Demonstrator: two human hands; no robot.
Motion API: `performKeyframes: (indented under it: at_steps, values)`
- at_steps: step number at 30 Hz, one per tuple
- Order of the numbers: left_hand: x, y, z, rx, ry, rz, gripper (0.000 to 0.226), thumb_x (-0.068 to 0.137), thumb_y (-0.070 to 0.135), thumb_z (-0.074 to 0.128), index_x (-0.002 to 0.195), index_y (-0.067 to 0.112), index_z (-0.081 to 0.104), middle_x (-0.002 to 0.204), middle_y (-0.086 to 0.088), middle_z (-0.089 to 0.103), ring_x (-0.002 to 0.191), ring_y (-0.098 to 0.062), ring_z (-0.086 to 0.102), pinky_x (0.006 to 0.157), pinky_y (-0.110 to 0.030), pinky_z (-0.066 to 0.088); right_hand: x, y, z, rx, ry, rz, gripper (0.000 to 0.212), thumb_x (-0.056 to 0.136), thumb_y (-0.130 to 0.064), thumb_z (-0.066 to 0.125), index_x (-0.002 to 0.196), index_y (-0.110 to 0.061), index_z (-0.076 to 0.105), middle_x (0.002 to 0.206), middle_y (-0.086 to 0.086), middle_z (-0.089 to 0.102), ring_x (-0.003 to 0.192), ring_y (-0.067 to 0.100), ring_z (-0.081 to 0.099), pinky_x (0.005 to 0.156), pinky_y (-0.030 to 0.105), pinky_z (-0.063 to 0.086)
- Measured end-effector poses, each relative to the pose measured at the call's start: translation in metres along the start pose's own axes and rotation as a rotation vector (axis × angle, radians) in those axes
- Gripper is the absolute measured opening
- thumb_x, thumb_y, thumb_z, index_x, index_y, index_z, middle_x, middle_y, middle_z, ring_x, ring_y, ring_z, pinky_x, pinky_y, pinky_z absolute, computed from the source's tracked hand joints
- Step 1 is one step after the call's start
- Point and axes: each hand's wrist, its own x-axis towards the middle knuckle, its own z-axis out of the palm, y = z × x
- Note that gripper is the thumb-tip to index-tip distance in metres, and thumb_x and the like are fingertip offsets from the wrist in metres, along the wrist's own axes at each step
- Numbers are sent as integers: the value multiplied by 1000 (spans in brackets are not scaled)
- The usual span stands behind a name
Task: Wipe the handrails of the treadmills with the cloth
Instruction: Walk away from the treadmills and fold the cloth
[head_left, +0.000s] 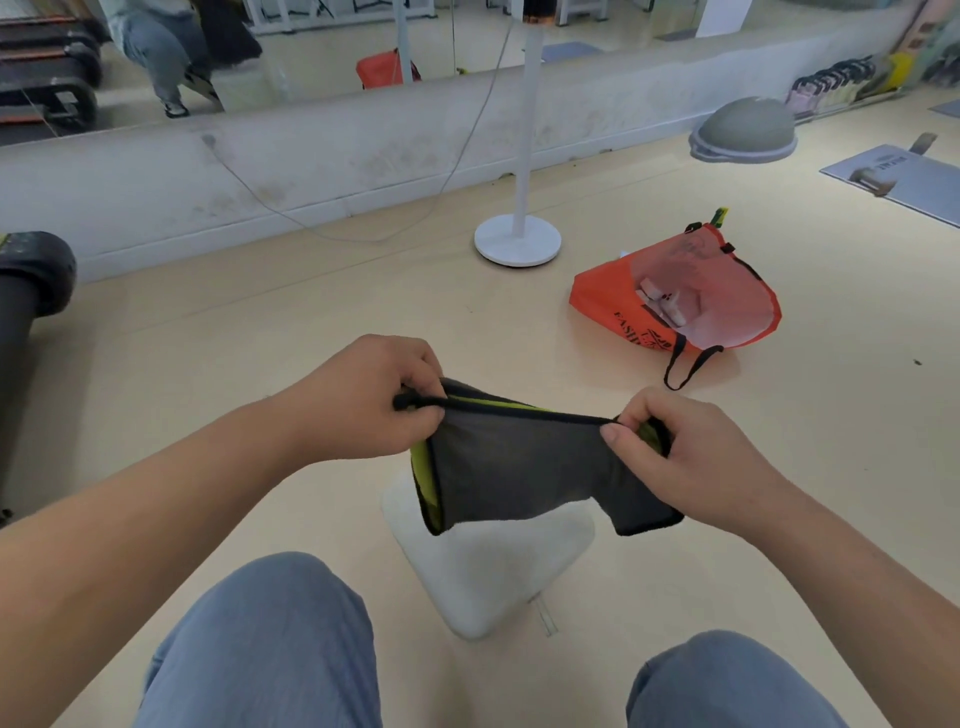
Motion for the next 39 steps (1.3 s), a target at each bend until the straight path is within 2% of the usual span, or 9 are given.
performKeyframes:
  at_steps: [4, 8, 14, 19, 22, 29, 33, 36, 39]
  values:
    - [-2, -3, -5, 181, -12, 7, 20, 79, 32, 58, 73, 22, 74, 86, 14, 66, 68, -5, 58, 66, -33, 53, 7, 11, 0, -395, -38, -239, 41, 92, -52, 61, 65, -28, 42, 55, -10, 44, 54, 10, 45, 50, 26, 34]
    - [-5, -8, -6, 110, 36, -136, 11, 76, 40, 60, 72, 30, 65, 80, 14, 66, 75, -6, 61, 72, -36, 55, 13, 11, -2, -624, -312, -280, 43, 95, -44, 65, 69, -33, 33, 67, -13, 42, 68, 14, 45, 59, 29, 35]
    - [-14, -6, -11, -249, 53, -297, 24, 77, 5, 70, 63, 24, 69, 85, 8, 76, 70, -7, 66, 62, -20, 50, 11, 2, -8, -127, -330, -83, 28, 79, -11, 78, 71, -23, 54, 70, -8, 57, 67, 14, 54, 65, 35, 50]
    - [-29, -11, -22, -400, 33, -368, 21, 77, -2, 70, 64, 15, 66, 69, -8, 66, 61, -15, 53, 58, -32, 40, 9, 3, -6, 340, -108, 131, 28, 95, -16, 72, 83, -10, 47, 59, 3, 50, 55, 16, 35, 49, 21, 31]
    - [-33, -5, -25, -447, -23, -399, 6, 65, 11, 66, 64, 8, 61, 65, -12, 58, 61, -15, 49, 56, -30, 34, 4, 0, -7, 334, -247, 89, 16, 101, -14, 64, 95, -21, 50, 66, 23, 60, 57, 30, 38, 54, 33, 32]
    - [-18, -14, -26, -690, 138, -587, 13, 66, 3, 64, 63, 9, 53, 59, 0, 46, 53, -12, 45, 59, -31, 39, -13, -18, -8, 384, -454, 72, 12, 79, -28, 82, 90, -32, 81, 82, 3, 74, 73, 13, 61, 67, 25, 49]
    - [-17, -18, -18, -693, 108, -593, 12, 58, 12, 64, 66, 8, 58, 66, -6, 52, 64, -19, 51, 66, -35, 44, -8, -9, -10, 200, -478, 130, 26, 65, -43, 92, 88, -38, 80, 80, 12, 72, 68, 27, 58, 67, 39, 50]
    - [-19, -21, -11, -625, 112, -568, 14, 57, 14, 66, 63, 4, 59, 67, -11, 55, 69, -23, 52, 70, -40, 42, -6, 1, -10, 120, -476, 151, 18, 76, -27, 91, 81, -30, 74, 78, 11, 71, 74, 34, 64, 72, 46, 55]
    - [-27, -26, -5, -540, 70, -562, 11, 64, 10, 73, 65, 6, 63, 75, -14, 68, 70, -21, 59, 69, -39, 44, -8, 8, -13, 54, -440, 146, 22, 80, -18, 86, 68, -21, 68, 69, -3, 69, 67, 17, 64, 66, 26, 52]
